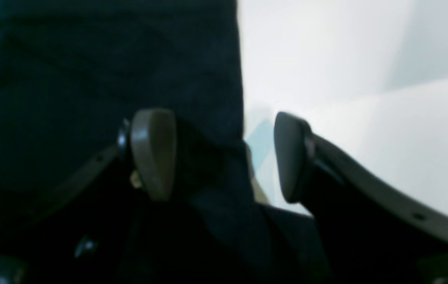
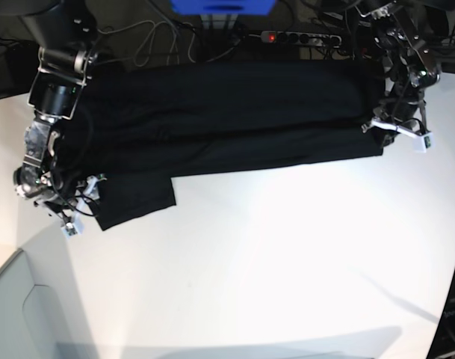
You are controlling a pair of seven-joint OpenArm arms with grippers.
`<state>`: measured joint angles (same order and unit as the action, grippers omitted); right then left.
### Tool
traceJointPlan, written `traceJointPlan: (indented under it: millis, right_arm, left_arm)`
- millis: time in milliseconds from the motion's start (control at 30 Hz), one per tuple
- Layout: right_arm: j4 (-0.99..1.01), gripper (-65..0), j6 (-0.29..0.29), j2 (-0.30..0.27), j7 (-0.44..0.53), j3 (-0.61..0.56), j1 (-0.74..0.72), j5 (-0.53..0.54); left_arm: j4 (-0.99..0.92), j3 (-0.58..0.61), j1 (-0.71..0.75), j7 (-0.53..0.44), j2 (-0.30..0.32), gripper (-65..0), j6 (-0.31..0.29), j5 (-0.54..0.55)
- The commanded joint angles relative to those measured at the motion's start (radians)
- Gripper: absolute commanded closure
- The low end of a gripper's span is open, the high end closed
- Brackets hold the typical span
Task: Fold the T-shirt properly
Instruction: 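Regrasp the folded edge with the right gripper and pull it outward, then hold the folded strip with both grippers and straighten it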
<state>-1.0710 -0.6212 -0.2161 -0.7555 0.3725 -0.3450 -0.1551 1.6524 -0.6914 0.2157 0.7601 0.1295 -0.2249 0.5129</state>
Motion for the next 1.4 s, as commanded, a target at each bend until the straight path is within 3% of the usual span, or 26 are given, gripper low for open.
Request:
traceJointPlan:
  millis: [0, 100, 200, 233, 300, 400, 567, 767, 1267, 1367]
  right_arm:
    - [-0.002, -37.0, -0.016, -0.012, -0.002, 0.003, -0.016, -0.001]
    - [0.001, -28.0, -0.016, -0.010, -0.002, 0.003, -0.010, -0.001]
    - [0.001, -2.4, -0.016, -0.010, -0.009, 0.003, -0.009, -0.001]
    - [-0.004, 0.0, -0.016, -0.010, -0.011, 0.003, -0.009, -0.001]
    - [-0.007, -3.0, -0.016, -0.010, -0.011, 0.003, -0.010, 0.002]
    - [-0.077, 0.0, -0.018, -0.012, -0.014, 0.009, -0.007, 0.005]
    - [-0.372, -0.2, -0.018, -0.010, -0.088, 0.010, 0.088, 0.005]
    - [-0.662, -0.2, -0.018, 0.010, -0.095, 0.009, 0.217, 0.005]
    - [-0.943, -0.2, -0.019, 0.004, -0.086, 0.033, 0.530, 0.005]
    - [-0.946, -0.2, -0.064, 0.007, -0.086, 0.076, 0.558, 0.005]
  left_arm:
    - [0.021, -0.004, -0.005, -0.020, 0.011, 0.0, -0.001, 0.013]
    - [0.021, -0.004, -0.005, -0.020, 0.011, 0.0, -0.001, 0.013]
    - [0.021, -0.004, -0.005, -0.020, 0.011, 0.0, -0.001, 0.013]
    - [0.021, -0.004, -0.005, -0.020, 0.011, 0.0, -0.001, 0.013]
    - [0.021, -0.004, -0.006, -0.020, 0.011, 0.0, -0.001, 0.013]
    - [0.021, -0.004, -0.006, -0.020, 0.011, 0.0, -0.001, 0.013]
    - [0.022, -0.004, -0.006, -0.020, 0.011, 0.0, -0.005, 0.013]
    - [0.029, -0.004, -0.006, -0.020, 0.014, 0.0, -0.008, 0.013]
    - [0.156, -0.006, 0.021, -0.020, 0.012, 0.0, -0.008, 0.013]
    - [0.154, -0.006, 0.029, -0.020, 0.012, 0.0, -0.009, 0.013]
